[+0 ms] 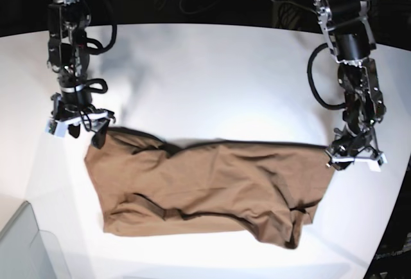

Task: Layout the t-shirt on the table in an organized manner, then fold the t-shirt properly
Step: 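Lower the shirt onto the table and open both grippers, then grasp the shirt edge again with both grippers and lift it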

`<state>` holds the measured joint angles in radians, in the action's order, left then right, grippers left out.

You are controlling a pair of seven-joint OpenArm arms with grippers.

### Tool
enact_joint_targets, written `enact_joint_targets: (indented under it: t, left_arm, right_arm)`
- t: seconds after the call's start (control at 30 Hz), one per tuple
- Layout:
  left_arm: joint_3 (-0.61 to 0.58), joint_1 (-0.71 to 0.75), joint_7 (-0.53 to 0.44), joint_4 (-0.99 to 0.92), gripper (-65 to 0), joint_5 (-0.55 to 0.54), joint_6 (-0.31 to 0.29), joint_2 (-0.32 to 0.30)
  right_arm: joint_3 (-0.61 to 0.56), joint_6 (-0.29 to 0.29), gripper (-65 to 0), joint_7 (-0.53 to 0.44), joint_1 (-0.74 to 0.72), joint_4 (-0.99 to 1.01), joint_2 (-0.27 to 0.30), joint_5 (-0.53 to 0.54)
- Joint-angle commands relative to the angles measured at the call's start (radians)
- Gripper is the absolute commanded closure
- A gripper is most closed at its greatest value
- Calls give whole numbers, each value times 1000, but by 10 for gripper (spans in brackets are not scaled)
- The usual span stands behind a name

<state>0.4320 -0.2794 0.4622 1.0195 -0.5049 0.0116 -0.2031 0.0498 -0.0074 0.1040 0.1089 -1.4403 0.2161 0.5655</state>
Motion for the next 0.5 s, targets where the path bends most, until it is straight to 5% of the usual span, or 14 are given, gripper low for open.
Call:
enact_joint_targets:
  t: [0.0,0.37,0.47]
  left_arm:
    - [-19,-25,-29,-9,-327,-4,-8,-16]
    - [-315,-28,-220,-100,-324,-4,-8,-40]
    - [-322,-28,-219,-95,-251,-4,-8,-40]
  right_arm:
    - [5,10,-448,-30,-4,-21,10,6]
    - [3,10,-448,-30,13,16,16,4]
    - [3,10,-448,-30,8,57,18,4]
